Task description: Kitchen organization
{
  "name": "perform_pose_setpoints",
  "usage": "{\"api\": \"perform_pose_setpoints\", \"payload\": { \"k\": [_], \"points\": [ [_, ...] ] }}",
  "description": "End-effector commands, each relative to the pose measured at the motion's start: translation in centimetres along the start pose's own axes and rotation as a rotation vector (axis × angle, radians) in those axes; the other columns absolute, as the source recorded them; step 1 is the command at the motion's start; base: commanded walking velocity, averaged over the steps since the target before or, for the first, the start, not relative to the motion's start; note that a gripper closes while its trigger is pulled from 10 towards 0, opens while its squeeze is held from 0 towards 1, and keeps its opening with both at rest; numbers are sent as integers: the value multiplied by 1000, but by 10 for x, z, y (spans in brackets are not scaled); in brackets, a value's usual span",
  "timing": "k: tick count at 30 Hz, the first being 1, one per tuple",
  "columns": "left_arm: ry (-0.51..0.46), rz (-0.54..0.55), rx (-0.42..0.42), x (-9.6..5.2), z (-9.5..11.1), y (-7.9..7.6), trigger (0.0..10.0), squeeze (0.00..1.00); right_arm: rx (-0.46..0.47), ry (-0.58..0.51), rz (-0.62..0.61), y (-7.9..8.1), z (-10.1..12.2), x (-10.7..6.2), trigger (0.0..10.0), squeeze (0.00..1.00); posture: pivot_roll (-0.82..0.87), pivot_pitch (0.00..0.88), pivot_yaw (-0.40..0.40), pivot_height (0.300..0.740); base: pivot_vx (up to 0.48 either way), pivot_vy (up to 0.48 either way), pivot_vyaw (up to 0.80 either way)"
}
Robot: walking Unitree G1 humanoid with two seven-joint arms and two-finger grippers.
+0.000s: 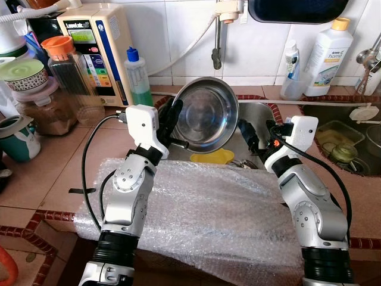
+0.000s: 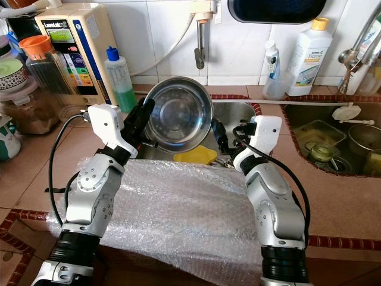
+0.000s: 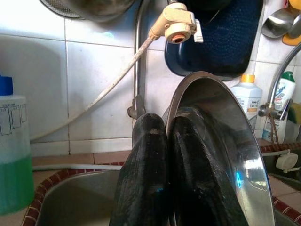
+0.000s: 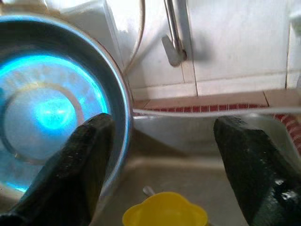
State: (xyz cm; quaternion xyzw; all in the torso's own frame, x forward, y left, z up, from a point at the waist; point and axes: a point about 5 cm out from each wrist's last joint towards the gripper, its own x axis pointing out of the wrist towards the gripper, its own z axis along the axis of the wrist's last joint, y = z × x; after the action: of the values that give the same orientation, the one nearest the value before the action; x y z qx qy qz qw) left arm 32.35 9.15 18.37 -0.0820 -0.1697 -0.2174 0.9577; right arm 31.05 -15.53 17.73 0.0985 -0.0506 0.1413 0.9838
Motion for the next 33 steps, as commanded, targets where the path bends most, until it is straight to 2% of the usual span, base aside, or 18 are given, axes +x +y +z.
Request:
{"api": "perform_pose_setpoints", "payload": {
  "k": [1, 4, 11, 12, 15, 16, 33],
  "points": [
    [-6, 2, 15, 1, 0, 1, 10000, 0, -38, -27, 39, 6, 8, 1, 0, 0, -29, 0, 83, 740, 0, 0, 0],
    [-3, 7, 14, 2, 0, 2, 10000, 0, -105, -49, 51, 7, 14, 2, 0, 0, -29, 0, 85, 740, 0, 0, 0],
    [6, 15, 2, 1, -2, 3, 10000, 0, -151, -46, 47, 7, 14, 2, 0, 0, -28, 0, 87, 740, 0, 0, 0],
    [6, 15, -1, 1, -2, 2, 10000, 0, -166, -38, 44, 7, 13, 2, 10000, 0, -28, 0, 87, 740, 0, 0, 0],
    [5, 13, -4, 2, -2, 1, 10000, 0, -184, -36, 31, 6, 11, 3, 10000, 0, -28, 0, 86, 740, 0, 0, 0],
    [4, 13, -4, 2, -2, 1, 10000, 0, -175, -44, 27, 6, 12, 3, 10000, 1000, -28, 0, 86, 740, 0, 0, 0],
    [2, 11, -15, 3, -1, 1, 10000, 0, -169, -62, 10, 6, 13, 2, 10000, 1000, -27, 0, 90, 740, 0, 0, 0]
  ]
}}
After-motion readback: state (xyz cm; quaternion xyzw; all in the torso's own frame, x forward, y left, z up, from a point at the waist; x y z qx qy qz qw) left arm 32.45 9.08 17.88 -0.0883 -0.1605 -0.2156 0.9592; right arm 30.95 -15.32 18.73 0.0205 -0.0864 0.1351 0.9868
